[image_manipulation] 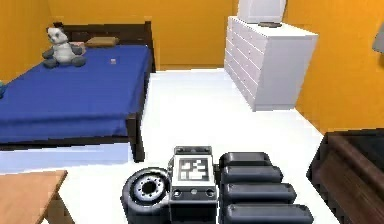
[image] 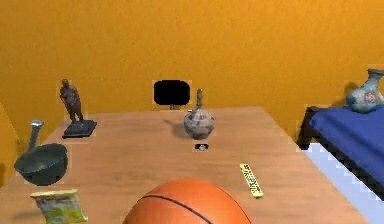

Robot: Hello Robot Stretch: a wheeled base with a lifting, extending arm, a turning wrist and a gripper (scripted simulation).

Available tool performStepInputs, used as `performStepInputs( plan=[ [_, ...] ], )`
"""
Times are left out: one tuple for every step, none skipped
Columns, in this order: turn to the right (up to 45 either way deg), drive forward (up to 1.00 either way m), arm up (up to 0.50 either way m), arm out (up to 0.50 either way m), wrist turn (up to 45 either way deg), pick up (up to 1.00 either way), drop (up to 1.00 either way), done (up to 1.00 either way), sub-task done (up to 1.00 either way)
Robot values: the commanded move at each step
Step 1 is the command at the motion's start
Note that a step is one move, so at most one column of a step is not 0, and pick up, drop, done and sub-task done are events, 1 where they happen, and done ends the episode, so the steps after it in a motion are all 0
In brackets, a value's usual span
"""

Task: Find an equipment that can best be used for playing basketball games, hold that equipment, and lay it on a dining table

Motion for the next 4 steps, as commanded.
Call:
performStepInputs(
  plan=[
    [-45.0,0.00,0.00,0.00,0.0,0.00,0.00,0.00,0.00],
    [-45.0,0.00,0.00,0.00,0.0,0.00,0.00,0.00,0.00],
    [-3.0,0.00,0.00,0.00,0.0,0.00,0.00,0.00,0.00],
    [0.0,0.00,0.00,0.48,0.0,0.00,0.00,0.00,0.00]
  ],
)
